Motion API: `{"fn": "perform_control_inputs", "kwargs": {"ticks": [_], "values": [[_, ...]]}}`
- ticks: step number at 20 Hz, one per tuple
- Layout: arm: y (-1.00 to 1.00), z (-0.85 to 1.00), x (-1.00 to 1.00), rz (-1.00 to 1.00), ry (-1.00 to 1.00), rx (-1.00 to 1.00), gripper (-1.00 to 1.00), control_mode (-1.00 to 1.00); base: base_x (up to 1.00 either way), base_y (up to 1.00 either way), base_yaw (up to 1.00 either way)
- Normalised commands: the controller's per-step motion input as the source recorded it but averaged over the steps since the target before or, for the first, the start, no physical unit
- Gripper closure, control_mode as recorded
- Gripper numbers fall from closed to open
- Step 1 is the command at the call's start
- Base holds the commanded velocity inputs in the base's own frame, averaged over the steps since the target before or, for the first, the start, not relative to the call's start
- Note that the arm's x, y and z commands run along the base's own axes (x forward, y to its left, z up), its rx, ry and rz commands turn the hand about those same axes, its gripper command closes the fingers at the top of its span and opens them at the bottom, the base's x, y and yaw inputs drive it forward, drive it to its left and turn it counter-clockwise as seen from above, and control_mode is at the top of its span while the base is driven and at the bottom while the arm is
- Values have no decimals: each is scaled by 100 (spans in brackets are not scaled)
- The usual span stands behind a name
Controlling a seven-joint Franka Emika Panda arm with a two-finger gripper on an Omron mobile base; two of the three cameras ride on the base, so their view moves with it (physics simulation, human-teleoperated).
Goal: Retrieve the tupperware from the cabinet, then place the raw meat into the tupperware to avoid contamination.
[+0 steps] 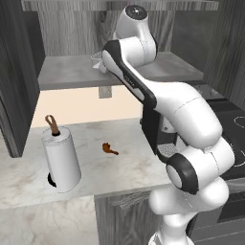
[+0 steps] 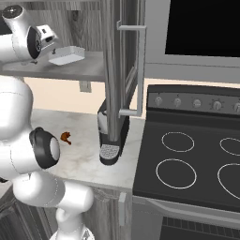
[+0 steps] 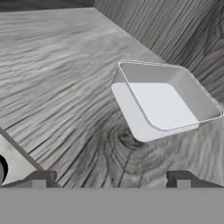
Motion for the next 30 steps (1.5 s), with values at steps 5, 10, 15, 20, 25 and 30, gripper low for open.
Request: {"fn": "perform_control_inputs", "kwargs": {"ticks": [5, 10, 15, 20, 25, 30], "values": [[0, -1, 38, 0, 1, 2, -100, -100, 0, 0, 0], [1, -12, 28, 0, 0, 0, -100, -100, 0, 0, 0], [5, -12, 31, 0, 0, 0, -100, -100, 0, 0, 0], [5, -1, 38, 0, 0, 1, -100, -100, 0, 0, 0], [6, 0, 40, -1, 2, 2, -100, -100, 0, 0, 0], [11, 0, 35, -1, 3, 0, -100, -100, 0, 0, 0]]}}
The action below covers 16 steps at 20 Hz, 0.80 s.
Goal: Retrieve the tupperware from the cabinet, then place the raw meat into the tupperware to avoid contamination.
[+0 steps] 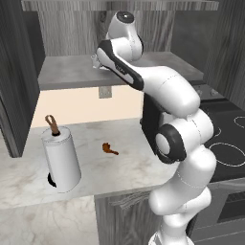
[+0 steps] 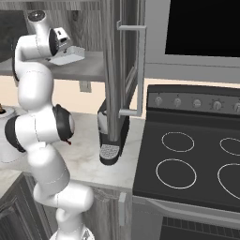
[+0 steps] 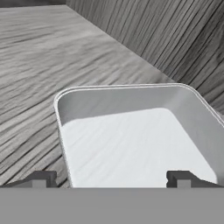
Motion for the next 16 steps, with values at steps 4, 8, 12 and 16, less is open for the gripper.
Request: {"fn": "perform_control_inputs", "kwargs": {"ticks": [4, 8, 12, 16], "values": [[21, -2, 26, -1, 4, 0, -100, -100, 0, 0, 0], [18, -10, 15, 0, 3, 0, -100, -100, 0, 0, 0], [11, -22, 4, -2, 6, -2, 100, -100, 0, 0, 0], [4, -24, 0, -2, 7, -3, 100, -100, 0, 0, 0]]}}
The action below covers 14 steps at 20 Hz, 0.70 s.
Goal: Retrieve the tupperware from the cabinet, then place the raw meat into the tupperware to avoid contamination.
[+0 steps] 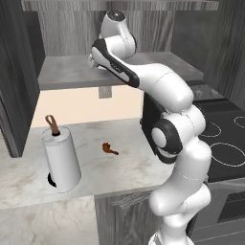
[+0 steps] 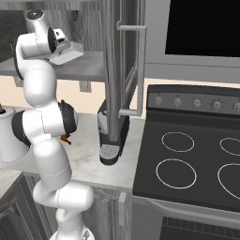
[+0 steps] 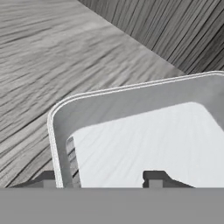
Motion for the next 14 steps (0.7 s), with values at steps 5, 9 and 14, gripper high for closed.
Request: {"fn": "perform_control_inputs", "kwargs": {"ticks": [5, 9, 14], "values": [[2, -8, 1, 0, 4, -1, 100, -100, 0, 0, 0], [0, 0, 0, 0, 0, 0, 100, -100, 0, 0, 0], [-1, 2, -11, 0, 0, 0, 100, -100, 0, 0, 0]]}}
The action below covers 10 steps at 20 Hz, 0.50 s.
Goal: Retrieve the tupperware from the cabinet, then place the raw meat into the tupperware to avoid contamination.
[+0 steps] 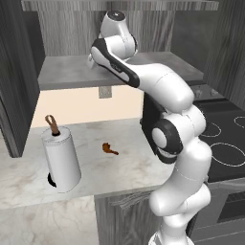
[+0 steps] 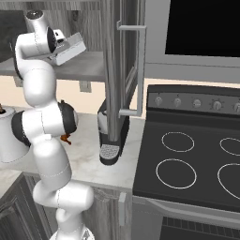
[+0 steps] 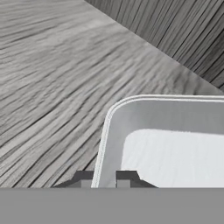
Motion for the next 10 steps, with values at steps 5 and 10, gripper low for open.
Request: {"fn": "perform_control_inputs", "kwargs": {"ticks": [5, 10], "values": [[-1, 19, -37, 1, 0, 0, 100, -100, 0, 0, 0], [-3, 25, -52, 0, -1, 0, 100, -100, 0, 0, 0]]}}
